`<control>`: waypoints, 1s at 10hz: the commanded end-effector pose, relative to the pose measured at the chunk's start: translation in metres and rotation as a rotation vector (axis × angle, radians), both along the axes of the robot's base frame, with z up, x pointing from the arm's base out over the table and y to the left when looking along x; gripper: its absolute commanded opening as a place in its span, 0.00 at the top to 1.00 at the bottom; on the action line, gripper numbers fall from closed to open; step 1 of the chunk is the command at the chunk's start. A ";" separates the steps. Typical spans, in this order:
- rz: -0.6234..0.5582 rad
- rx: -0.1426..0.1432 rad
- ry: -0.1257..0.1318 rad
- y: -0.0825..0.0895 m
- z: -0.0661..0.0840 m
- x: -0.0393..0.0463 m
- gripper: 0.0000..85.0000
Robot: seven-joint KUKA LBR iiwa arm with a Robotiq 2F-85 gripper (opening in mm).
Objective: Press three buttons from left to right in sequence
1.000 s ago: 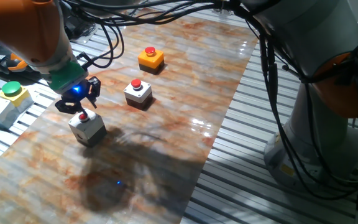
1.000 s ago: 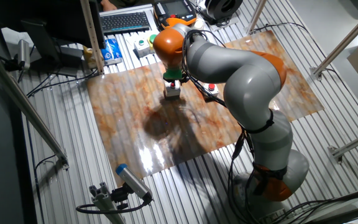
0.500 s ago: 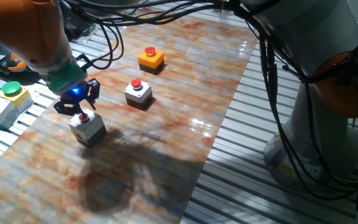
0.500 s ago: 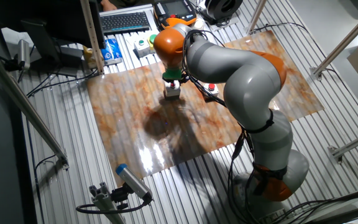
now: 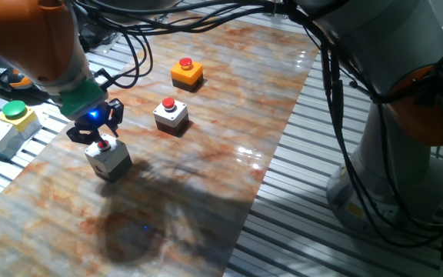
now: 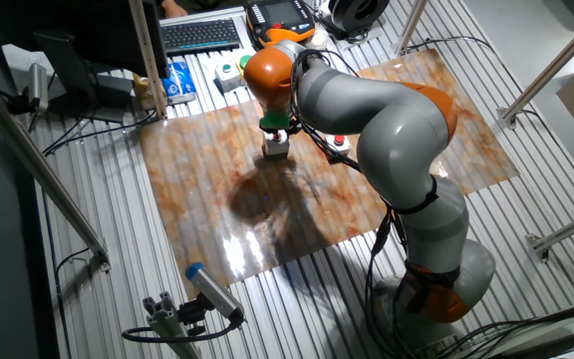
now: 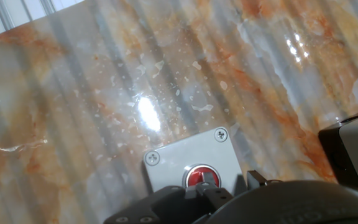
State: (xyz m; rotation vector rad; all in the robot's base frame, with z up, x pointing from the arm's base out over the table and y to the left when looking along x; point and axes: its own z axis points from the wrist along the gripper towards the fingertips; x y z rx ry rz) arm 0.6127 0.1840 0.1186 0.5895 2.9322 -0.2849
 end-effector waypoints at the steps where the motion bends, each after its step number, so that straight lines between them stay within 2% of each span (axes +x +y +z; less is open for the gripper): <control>1: 0.000 -0.001 0.001 0.000 0.000 0.0000 0.60; 10: -0.003 0.002 -0.004 0.000 -0.005 0.0019 0.60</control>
